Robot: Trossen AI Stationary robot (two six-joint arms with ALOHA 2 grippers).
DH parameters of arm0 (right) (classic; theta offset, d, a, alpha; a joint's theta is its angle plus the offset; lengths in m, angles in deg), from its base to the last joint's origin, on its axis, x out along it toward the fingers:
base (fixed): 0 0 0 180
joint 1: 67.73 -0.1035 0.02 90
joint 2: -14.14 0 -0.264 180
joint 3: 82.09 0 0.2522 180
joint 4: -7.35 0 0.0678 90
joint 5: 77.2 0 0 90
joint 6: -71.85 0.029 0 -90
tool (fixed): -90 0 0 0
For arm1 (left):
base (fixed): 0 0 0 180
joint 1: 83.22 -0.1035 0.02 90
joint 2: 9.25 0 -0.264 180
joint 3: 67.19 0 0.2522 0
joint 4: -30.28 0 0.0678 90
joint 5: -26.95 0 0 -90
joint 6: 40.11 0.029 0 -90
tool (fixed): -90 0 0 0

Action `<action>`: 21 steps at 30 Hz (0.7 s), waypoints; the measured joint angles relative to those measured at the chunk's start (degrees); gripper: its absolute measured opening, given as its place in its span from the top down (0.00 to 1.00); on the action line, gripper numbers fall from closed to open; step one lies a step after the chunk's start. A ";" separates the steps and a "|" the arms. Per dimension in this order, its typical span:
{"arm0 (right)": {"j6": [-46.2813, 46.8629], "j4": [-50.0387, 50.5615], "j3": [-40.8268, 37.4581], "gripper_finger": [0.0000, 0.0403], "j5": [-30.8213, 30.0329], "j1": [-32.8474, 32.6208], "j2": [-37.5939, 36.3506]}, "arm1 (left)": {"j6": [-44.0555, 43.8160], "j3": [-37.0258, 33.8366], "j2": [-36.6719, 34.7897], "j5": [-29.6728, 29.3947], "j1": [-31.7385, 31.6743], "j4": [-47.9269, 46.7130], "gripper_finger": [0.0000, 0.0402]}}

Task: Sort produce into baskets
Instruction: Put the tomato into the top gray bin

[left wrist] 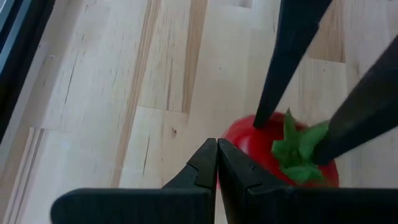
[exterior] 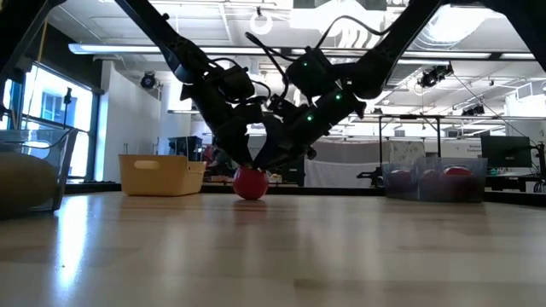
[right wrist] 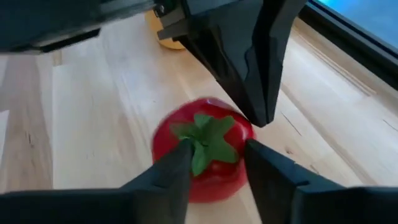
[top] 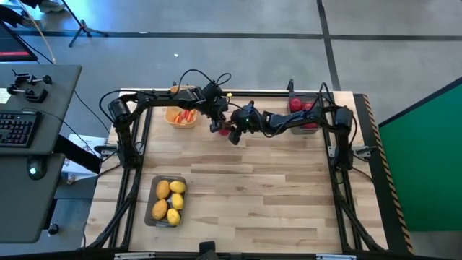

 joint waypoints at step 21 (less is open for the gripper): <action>-2.04 2.79 0.00 1.00 0.17 -0.20 -2.32 | -2.86 -0.02 -1.63 -0.37 -3.96 4.34 1.00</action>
